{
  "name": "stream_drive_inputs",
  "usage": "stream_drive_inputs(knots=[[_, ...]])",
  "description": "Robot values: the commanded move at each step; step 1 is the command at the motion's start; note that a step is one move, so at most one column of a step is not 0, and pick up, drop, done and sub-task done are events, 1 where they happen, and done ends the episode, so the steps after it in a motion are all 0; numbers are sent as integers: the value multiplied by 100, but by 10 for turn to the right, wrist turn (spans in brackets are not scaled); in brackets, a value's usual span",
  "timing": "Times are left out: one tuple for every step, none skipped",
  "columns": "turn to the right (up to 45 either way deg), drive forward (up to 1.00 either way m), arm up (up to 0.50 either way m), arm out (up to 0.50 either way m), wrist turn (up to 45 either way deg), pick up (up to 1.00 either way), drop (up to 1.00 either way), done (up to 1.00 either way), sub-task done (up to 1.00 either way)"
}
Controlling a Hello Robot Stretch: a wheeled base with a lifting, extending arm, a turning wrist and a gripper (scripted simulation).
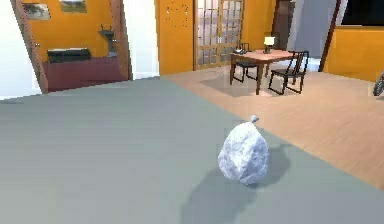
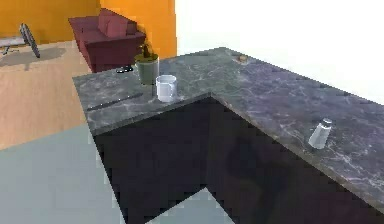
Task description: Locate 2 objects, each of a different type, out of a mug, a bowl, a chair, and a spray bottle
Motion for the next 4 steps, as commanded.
stream_drive_inputs(knots=[[-120, 0, 0, 0, 0, 0, 0, 0, 0], [0, 100, 0, 0, 0, 0, 0, 0, 0], [-90, 0, 0, 0, 0, 0, 0, 0, 0], [0, 45, 0, 0, 0, 0, 0, 0, 0]])
